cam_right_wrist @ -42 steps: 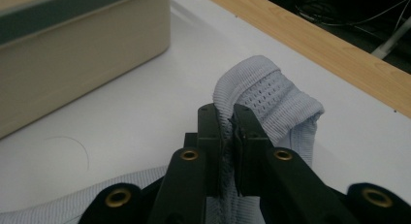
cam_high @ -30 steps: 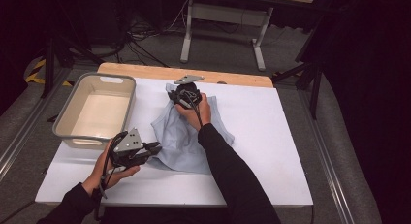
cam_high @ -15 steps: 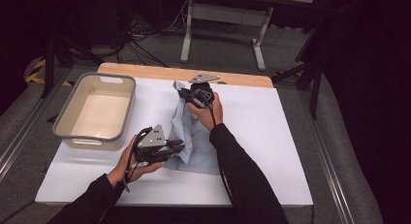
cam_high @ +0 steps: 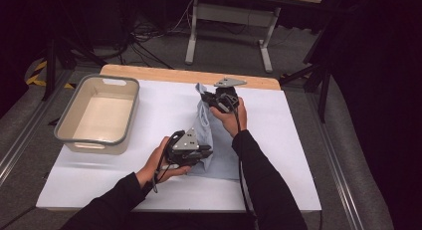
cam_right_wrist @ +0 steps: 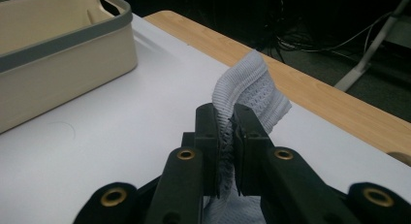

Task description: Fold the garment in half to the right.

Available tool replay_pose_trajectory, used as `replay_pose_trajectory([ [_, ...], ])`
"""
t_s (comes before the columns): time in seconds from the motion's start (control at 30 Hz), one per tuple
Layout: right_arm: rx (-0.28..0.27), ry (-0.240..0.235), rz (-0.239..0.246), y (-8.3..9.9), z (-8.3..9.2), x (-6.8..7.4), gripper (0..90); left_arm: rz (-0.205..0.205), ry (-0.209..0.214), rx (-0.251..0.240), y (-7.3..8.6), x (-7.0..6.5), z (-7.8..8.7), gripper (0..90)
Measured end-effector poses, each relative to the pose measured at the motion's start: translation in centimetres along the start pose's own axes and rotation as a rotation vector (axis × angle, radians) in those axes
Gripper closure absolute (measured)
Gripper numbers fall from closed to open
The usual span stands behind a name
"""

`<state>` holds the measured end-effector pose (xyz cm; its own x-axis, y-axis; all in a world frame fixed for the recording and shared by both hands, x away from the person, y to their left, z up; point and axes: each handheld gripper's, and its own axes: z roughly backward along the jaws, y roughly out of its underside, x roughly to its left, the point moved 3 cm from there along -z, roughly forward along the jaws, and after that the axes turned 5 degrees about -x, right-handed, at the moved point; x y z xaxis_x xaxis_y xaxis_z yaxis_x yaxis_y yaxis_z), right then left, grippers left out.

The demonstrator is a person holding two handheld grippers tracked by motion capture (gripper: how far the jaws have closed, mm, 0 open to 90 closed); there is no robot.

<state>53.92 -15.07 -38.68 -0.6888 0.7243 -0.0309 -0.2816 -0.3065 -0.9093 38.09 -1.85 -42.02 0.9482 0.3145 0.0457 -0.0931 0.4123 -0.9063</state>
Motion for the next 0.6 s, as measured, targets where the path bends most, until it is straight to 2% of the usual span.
replay_pose_trajectory([
  [0.2, 0.019, 0.024, -0.011, 1.1, 1.0, -1.3, 81.8, -0.014, 0.007, 0.013, -0.3, -0.4, -1.7, 78.9],
  [0.3, 0.026, 0.039, -0.026, 2.1, 1.6, -2.4, 80.9, -0.021, 0.004, 0.014, -0.5, -0.5, -2.5, 75.2],
  [0.37, 0.027, 0.05, -0.033, 2.7, 1.9, -2.8, 80.2, -0.017, 0.019, -0.009, -0.6, -0.5, -2.4, 74.0],
  [0.4, 0.034, 0.061, -0.031, 2.9, 2.0, -3.1, 78.8, -0.017, 0.024, -0.018, -0.7, -0.6, -2.3, 70.2],
  [0.47, 0.039, 0.075, -0.027, 3.1, 2.1, -3.2, 77.5, -0.022, 0.02, -0.033, -0.8, -0.6, -1.9, 64.1],
  [0.5, 0.044, 0.086, -0.019, 3.4, 2.3, -3.4, 76.8, -0.016, 0.021, -0.053, -0.9, -0.6, -1.5, 64.1],
  [0.57, 0.044, 0.124, -0.027, 3.9, 3.0, -4.1, 70.2, -0.039, 0.007, -0.072, -1.1, -0.6, -0.4, 59.8],
  [0.6, 0.044, 0.129, -0.033, 4.1, 3.2, -4.3, 71.4, -0.043, 0.001, -0.072, -1.1, -0.6, -0.1, 57.8],
])
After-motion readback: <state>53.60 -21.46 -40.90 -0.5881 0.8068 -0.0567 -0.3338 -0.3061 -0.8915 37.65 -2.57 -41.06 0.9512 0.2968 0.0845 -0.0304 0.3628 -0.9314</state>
